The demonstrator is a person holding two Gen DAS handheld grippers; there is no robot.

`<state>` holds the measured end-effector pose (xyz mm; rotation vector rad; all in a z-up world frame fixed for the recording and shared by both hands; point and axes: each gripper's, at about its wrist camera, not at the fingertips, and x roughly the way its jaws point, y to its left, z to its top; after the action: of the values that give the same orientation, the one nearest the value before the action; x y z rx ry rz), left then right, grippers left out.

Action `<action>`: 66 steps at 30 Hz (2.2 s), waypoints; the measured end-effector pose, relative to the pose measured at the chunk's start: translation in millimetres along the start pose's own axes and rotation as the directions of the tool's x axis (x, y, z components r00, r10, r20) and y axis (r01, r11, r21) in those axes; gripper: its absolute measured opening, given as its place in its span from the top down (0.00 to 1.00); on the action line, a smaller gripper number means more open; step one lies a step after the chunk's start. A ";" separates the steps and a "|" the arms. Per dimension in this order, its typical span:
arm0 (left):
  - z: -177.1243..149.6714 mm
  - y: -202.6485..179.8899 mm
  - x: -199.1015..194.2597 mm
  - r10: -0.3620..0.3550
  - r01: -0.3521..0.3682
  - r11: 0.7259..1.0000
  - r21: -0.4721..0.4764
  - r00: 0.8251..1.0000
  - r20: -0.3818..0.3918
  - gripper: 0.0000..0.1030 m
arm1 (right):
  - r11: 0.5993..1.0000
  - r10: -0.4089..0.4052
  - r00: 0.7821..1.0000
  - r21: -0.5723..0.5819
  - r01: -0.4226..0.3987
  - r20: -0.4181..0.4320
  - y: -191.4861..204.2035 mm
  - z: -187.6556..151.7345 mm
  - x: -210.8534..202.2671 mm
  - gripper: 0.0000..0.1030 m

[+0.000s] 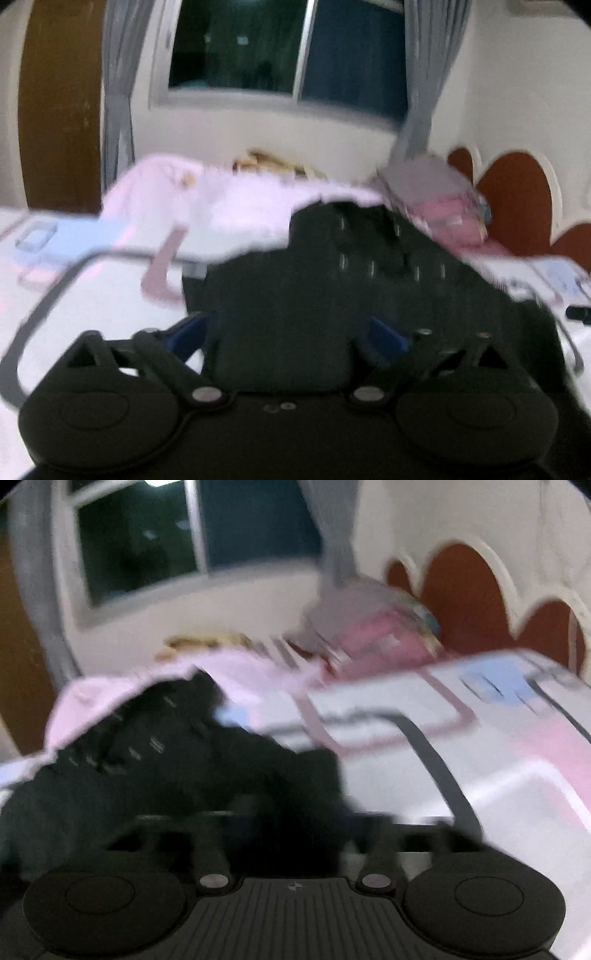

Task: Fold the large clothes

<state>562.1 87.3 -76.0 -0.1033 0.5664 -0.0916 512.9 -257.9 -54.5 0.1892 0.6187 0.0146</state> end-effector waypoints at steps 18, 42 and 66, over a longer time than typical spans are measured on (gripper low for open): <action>-16.1 -44.5 122.7 -0.036 0.068 0.989 0.133 0.973 -0.230 0.14 | 0.951 0.196 0.961 -0.200 -0.235 -0.196 132.3 -33.9 118.0 0.70; -26.8 -66.2 36.3 -0.024 0.052 0.985 0.162 0.985 -0.169 0.12 | 0.977 0.148 0.969 -0.122 -0.174 -0.196 116.6 -35.1 41.4 0.39; 75.2 -10.1 43.6 -0.001 0.024 0.985 0.171 0.990 -0.138 0.13 | 0.992 0.086 0.993 -0.081 -0.093 -0.086 46.8 53.1 38.9 0.39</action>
<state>638.7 77.8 -34.8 0.0686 0.6929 -0.1606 577.3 -218.3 -26.1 0.1346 0.6903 0.1362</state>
